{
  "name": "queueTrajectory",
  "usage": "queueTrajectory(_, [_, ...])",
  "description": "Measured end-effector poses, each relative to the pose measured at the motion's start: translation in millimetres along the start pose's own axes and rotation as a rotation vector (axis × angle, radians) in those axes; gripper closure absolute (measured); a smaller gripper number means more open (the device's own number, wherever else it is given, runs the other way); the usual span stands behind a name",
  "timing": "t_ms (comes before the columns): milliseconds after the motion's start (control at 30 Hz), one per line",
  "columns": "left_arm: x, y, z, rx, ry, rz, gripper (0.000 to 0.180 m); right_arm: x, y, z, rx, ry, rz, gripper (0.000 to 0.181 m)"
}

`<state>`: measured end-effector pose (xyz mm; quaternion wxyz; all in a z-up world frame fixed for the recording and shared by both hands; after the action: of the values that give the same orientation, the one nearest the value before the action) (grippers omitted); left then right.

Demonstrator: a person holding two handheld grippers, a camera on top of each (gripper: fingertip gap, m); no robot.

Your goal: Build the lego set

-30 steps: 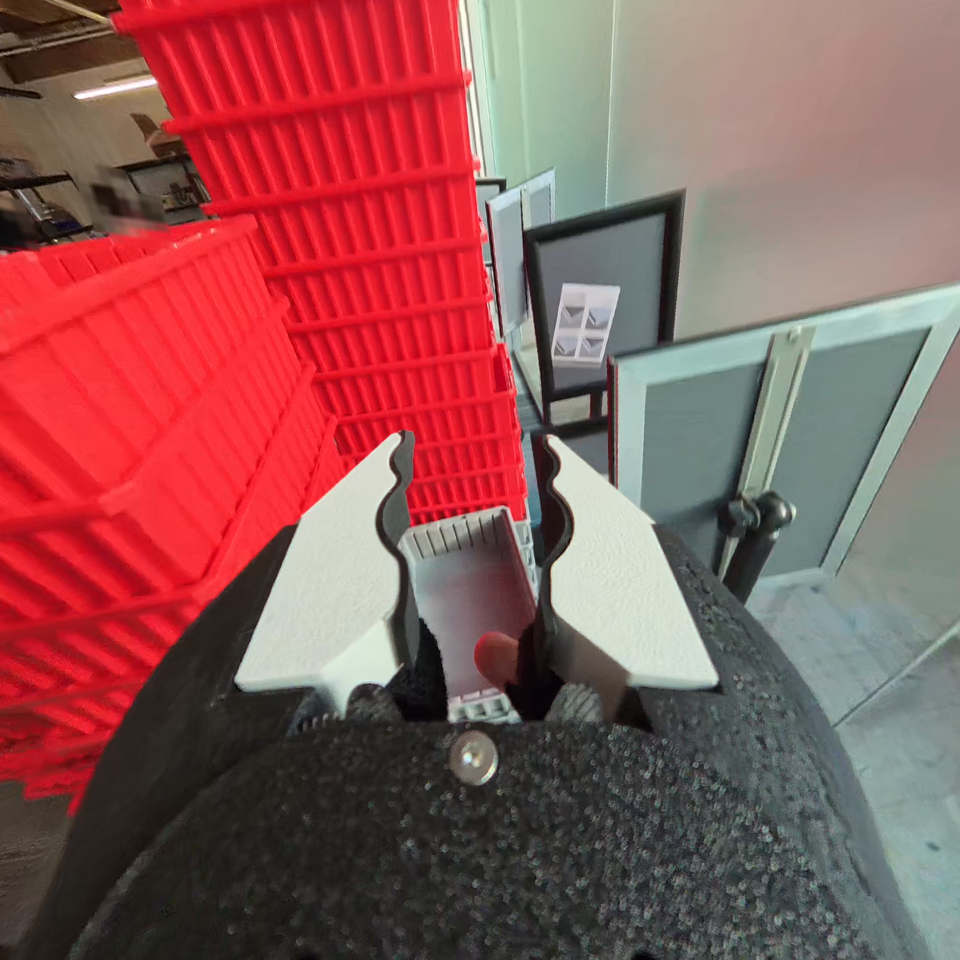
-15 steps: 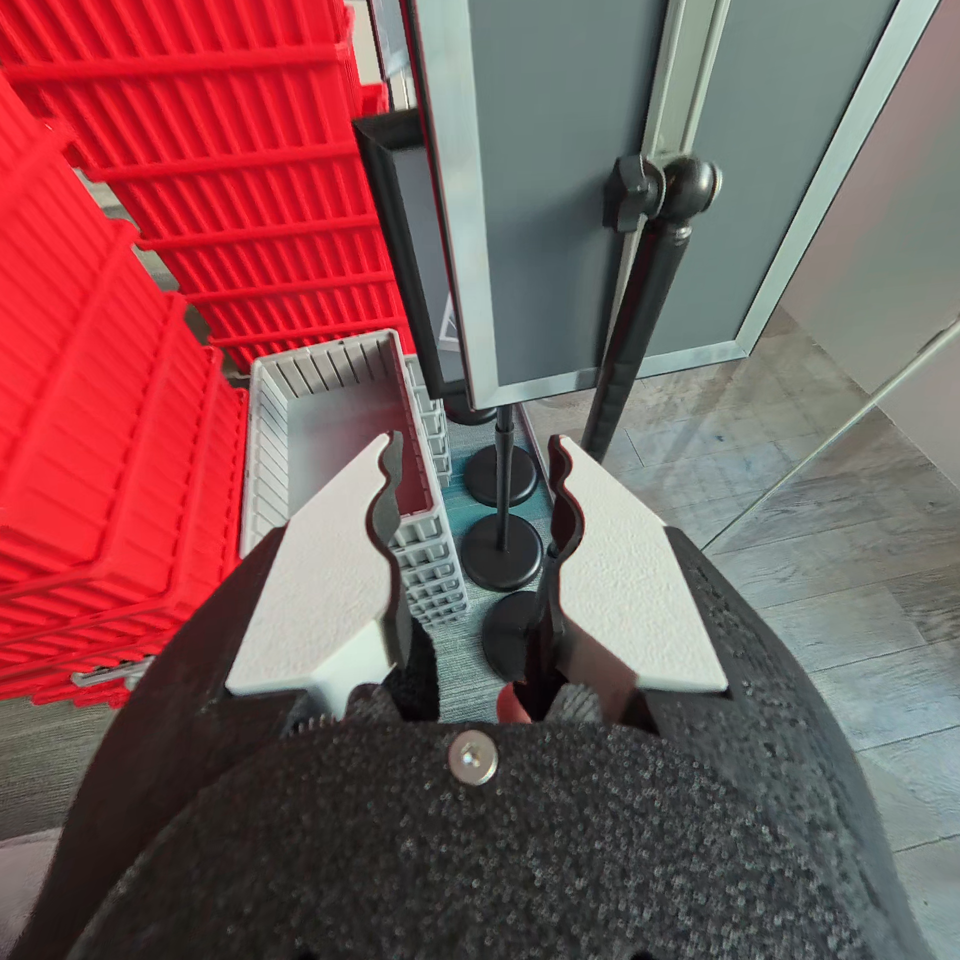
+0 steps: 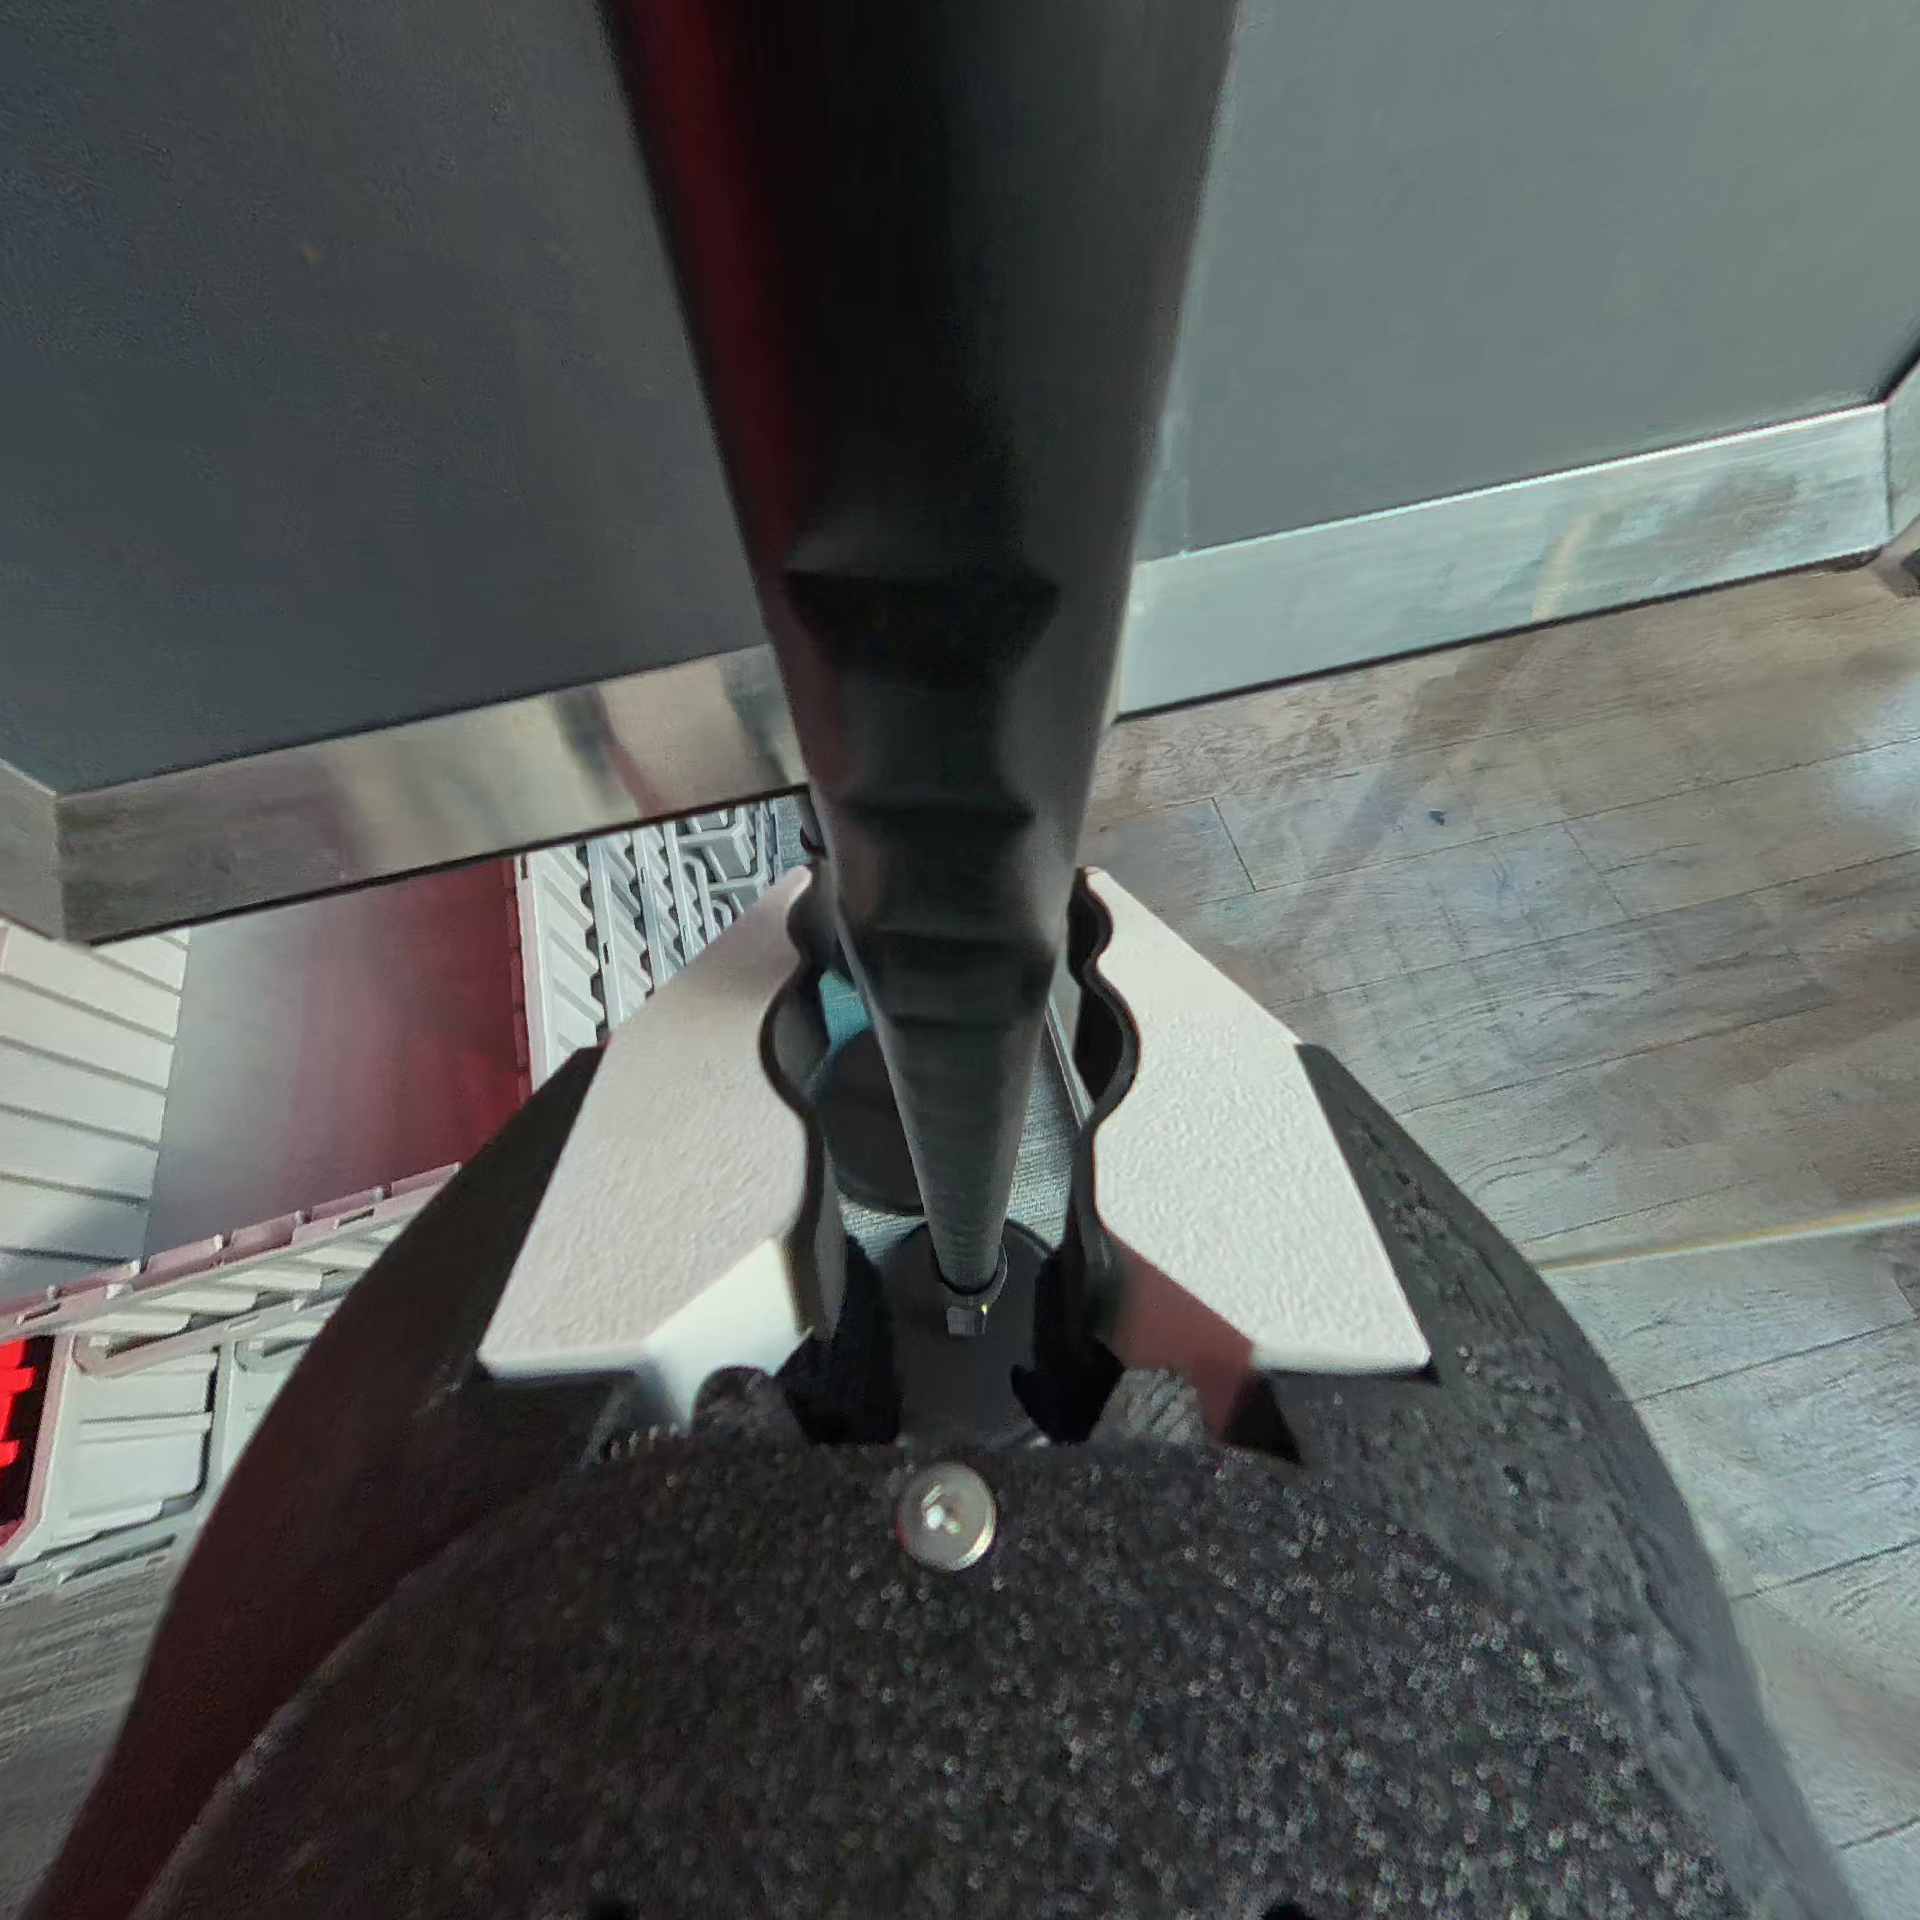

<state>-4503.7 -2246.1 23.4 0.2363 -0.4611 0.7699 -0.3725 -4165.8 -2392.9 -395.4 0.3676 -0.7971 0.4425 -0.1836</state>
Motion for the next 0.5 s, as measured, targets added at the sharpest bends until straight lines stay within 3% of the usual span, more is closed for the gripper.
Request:
queueTrajectory(67, [-6.7,-1.9,8.2,-0.018,-0.026,-0.006,0.151,2.2,-5.3,5.7,0.032,0.04,0.0,0.152])
queueTrajectory(267, [-18.2,-2.8,13.8,-0.03,-0.036,-0.018,0.153,1.5,1.1,-2.0,-0.02,0.014,0.0,0.152])
queueTrajectory(500, [-21.8,6.7,1.8,-0.029,-0.007,0.014,0.153,-9.0,8.1,-61.1,0.073,0.033,-0.01,0.153])
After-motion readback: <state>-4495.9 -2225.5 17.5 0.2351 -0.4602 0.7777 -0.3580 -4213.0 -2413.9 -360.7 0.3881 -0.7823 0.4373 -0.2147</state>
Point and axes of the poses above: each gripper's, where its closed fingertips meet, z out along the fingers, y out of its underside, x = y × z across the jaws, the point moved 2 cm from there along -z, back along the fingers, and after that the axes turned 11 degrees about -x, right-handed, at the moved point
